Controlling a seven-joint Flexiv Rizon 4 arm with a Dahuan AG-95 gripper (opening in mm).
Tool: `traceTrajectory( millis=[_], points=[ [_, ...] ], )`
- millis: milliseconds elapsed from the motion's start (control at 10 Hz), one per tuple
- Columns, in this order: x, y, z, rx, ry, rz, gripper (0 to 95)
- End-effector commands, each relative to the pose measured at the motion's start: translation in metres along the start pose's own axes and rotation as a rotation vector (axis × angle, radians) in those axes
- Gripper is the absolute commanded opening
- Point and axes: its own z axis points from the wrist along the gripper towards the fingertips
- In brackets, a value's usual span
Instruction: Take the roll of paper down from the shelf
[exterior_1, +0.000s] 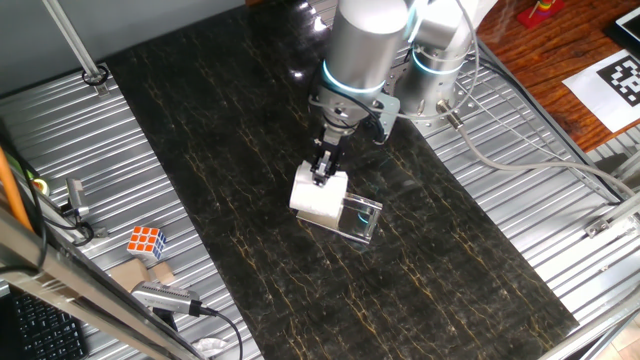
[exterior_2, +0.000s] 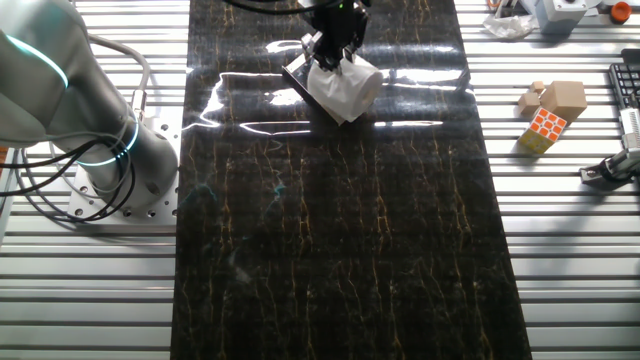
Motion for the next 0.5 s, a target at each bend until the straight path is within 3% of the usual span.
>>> traceTrajectory(
  millis=[100,500],
  points=[
    [0.0011,-0.0004,0.0001,0.005,0.02,-0.013,0.0],
    [0.0101,-0.0034,-0.0049,0.01,0.049,-0.041,0.0]
  ],
)
